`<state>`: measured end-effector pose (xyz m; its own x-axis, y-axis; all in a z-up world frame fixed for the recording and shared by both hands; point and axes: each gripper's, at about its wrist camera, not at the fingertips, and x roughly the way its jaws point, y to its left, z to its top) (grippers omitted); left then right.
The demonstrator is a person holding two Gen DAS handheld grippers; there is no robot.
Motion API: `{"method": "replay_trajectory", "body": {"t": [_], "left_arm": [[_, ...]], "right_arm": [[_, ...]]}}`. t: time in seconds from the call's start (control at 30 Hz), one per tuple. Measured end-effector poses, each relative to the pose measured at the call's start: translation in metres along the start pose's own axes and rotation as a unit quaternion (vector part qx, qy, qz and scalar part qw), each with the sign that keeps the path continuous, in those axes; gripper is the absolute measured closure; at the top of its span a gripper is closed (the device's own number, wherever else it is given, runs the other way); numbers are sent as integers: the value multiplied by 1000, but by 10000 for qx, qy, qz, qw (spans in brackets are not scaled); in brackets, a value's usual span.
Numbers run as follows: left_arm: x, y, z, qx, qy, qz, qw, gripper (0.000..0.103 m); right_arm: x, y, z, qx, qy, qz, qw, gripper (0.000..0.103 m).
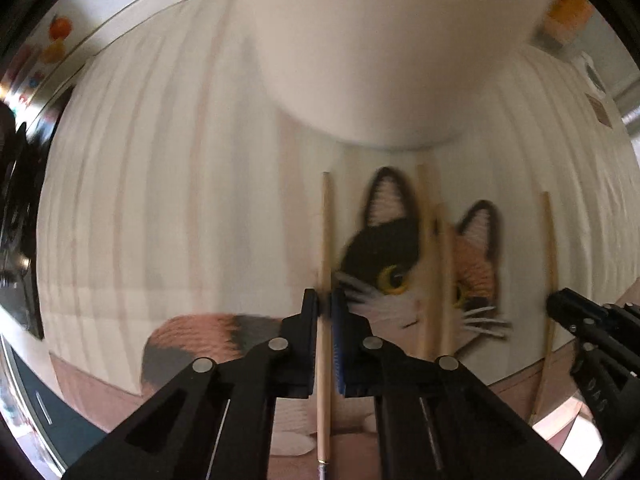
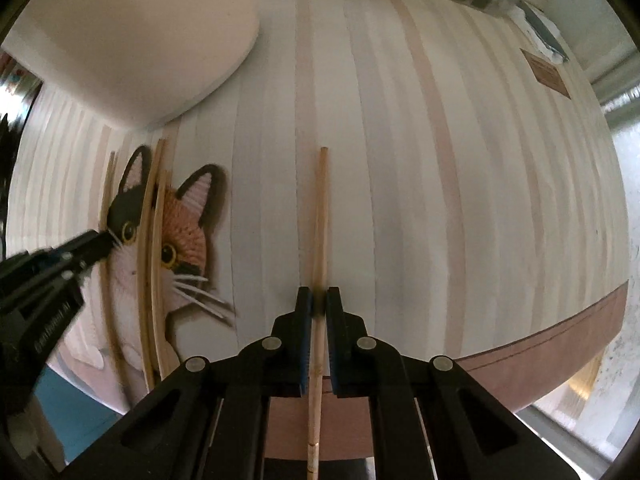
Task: Organize utensils
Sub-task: 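Lower both tools to the next chopstick and close both grippers on it, then lift the chopstick upright with both grippers over the pink holder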
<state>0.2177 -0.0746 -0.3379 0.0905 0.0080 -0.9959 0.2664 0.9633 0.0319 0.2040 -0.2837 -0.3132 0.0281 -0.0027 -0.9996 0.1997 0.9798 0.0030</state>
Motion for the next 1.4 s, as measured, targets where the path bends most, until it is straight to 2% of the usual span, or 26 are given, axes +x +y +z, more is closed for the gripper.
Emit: {"method": "replay_trajectory", "body": {"t": [0.17, 0.27, 0.37, 0.43, 0.7, 0.83, 1.2, 1.4], "left_arm": [[3, 36, -13, -665, 191, -94, 9976, 98], [5, 44, -14, -765, 195, -153, 9968, 98], [7, 61, -13, -709, 179, -83, 9973, 98], [3, 49, -9, -678, 169, -52, 9975, 98], [2, 45, 1, -608, 217, -68, 9979, 98], [1, 48, 11, -597, 233, -67, 9979, 98], [-2, 52, 15, -615, 154, -121, 9979, 98], [-7, 44, 14, -422, -89, 176, 9989, 99]], "right_arm": [[4, 0, -8, -24, -21, -72, 10000, 95], [8, 7, -11, -78, -45, -177, 9998, 95], [7, 35, -14, -226, -27, -53, 9997, 96], [9, 41, -13, -329, 33, 63, 9994, 96], [14, 60, -8, -643, 240, -57, 9976, 95], [14, 57, -3, -691, 249, -131, 9972, 95], [15, 71, -1, -741, 161, -211, 9969, 94], [9, 61, -4, -483, 6, -2, 9988, 95]]}}
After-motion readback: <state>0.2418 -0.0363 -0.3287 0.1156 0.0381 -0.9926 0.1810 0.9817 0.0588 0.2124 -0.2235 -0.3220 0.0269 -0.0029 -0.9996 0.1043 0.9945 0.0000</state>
